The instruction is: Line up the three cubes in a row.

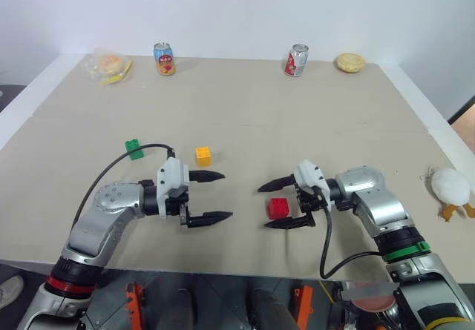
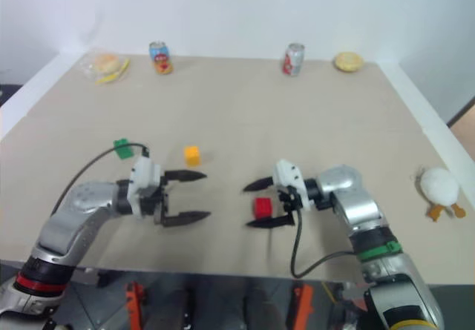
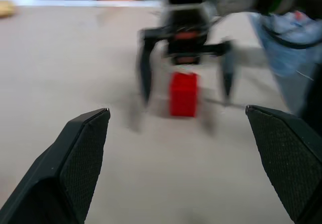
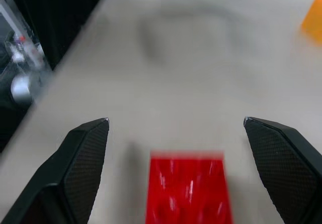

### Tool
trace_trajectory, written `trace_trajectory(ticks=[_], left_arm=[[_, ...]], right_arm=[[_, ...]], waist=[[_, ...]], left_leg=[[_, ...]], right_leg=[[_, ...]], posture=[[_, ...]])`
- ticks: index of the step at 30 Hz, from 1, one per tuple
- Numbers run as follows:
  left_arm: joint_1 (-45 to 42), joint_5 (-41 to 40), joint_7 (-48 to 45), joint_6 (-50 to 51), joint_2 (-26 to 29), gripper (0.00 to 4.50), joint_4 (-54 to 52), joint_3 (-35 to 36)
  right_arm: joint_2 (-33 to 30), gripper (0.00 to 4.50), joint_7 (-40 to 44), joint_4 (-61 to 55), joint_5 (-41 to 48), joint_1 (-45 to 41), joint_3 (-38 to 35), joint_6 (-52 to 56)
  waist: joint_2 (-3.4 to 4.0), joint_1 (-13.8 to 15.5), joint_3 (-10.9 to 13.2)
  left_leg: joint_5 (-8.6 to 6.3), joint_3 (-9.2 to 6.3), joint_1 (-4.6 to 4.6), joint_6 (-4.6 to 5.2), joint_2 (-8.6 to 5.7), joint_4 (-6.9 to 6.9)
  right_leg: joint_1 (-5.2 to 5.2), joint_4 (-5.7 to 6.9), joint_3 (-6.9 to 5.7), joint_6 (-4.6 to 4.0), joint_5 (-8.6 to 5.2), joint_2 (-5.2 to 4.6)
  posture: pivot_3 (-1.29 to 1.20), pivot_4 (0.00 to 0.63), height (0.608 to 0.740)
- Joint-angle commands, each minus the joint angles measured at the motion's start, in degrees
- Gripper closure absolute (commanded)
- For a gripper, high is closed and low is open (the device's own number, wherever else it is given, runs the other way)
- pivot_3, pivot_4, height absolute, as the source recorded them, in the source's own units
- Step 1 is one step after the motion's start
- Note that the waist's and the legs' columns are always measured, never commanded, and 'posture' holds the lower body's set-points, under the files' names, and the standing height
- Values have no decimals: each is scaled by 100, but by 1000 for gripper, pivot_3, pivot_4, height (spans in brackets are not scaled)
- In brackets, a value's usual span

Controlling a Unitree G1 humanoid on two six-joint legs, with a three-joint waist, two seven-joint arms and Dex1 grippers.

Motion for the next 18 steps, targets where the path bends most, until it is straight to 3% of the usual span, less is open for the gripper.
trace_trajectory(ticks=[1, 5, 12, 15, 18], left_arm=[[32, -193, 493, 187, 93, 0, -16, 692], [-92, -98, 600, 13, 481, 0, 763, 1394], [-743, 337, 389, -668, 1081, 0, 2612, 1718], [-853, 608, 813, -737, 1028, 0, 2954, 1698], [-549, 626, 1690, -529, 533, 0, 2491, 1810]], right_arm=[[174, 49, -693, -708, 667, -391, -586, 816], [651, 49, -1567, -1083, 866, -749, -711, 1370], [1061, 49, -2081, -1115, 572, -963, -467, 1256], [1205, 49, -2295, -1096, 448, -973, -466, 1146], [1362, 49, -2517, -1156, 421, -945, -481, 1115]], waist=[[-1, -7, 0], [-3, -38, 1], [-6, 15, 2], [-10, 10, 3], [-11, 9, 2]], left_leg=[[0, 0, 1, 0, 0, 1], [0, 1, 12, 0, 12, 0], [2, -11, -5, -3, 12, -2], [1, -6, -8, -4, 8, -2], [-2, -5, -8, -9, 10, -9]], right_leg=[[-1, 3, 0, 0, 0, 1], [-6, 10, -1, -18, 10, 15], [-16, 19, -18, -26, -5, 14], [-18, 19, -18, -20, -9, 6], [-19, 20, -18, -2, -2, 5]], posture=[[0, 150, 736], [0, 150, 736], [0, 150, 736], [0, 150, 736], [0, 150, 736]])
